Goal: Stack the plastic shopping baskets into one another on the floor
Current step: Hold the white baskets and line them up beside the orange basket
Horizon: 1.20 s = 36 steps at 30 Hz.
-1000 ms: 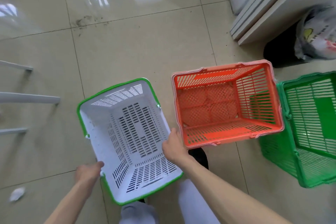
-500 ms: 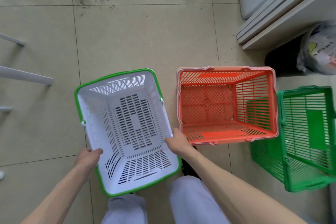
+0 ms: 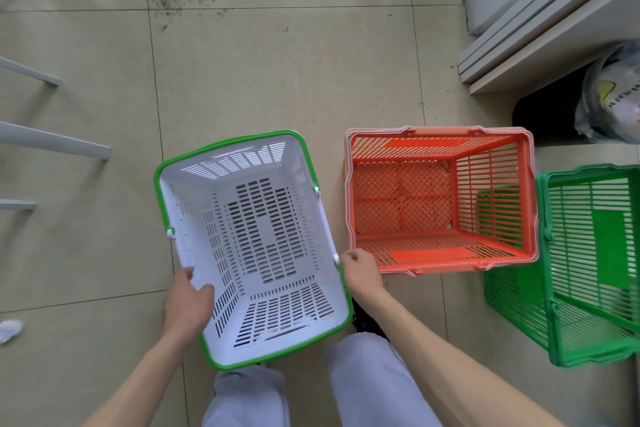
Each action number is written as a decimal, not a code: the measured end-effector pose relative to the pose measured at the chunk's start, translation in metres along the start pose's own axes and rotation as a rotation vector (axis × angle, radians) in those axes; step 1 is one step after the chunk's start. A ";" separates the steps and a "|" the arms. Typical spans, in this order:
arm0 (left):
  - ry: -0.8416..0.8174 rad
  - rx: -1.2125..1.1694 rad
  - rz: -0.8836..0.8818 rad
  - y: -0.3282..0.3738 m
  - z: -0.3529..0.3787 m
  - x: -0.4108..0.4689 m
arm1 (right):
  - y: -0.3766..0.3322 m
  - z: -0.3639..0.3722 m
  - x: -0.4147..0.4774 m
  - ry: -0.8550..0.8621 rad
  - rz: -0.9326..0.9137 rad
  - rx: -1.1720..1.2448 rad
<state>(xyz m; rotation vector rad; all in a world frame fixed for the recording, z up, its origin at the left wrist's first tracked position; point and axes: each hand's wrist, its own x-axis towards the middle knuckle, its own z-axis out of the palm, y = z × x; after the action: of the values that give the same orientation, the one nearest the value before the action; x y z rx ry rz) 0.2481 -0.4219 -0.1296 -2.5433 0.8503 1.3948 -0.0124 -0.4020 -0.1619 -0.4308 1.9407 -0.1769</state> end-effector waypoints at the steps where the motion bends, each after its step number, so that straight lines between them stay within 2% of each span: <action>1: 0.002 0.017 0.057 0.007 0.002 -0.007 | 0.007 -0.001 0.001 0.082 0.020 0.056; 6: -0.040 0.136 0.386 0.054 0.021 -0.024 | 0.043 -0.016 0.007 0.377 0.225 0.421; 11: -0.054 0.188 0.570 0.111 0.045 -0.034 | 0.088 -0.054 0.021 0.478 0.367 0.483; 15: -0.057 0.154 0.623 0.149 0.063 -0.037 | 0.102 -0.084 0.029 0.477 0.423 0.447; 24: -0.057 0.292 0.694 0.212 0.109 -0.046 | 0.108 -0.147 0.041 0.454 0.448 0.555; 31: -0.066 0.296 0.660 0.268 0.150 -0.062 | 0.114 -0.163 0.053 0.448 0.406 0.526; 36: -0.073 0.288 0.652 0.281 0.169 -0.081 | 0.120 -0.166 0.052 0.428 0.416 0.529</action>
<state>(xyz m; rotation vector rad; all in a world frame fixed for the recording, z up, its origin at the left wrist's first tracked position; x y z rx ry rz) -0.0587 -0.5619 -0.1162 -2.0628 1.8230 1.3531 -0.2073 -0.3236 -0.1781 0.3893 2.2449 -0.5262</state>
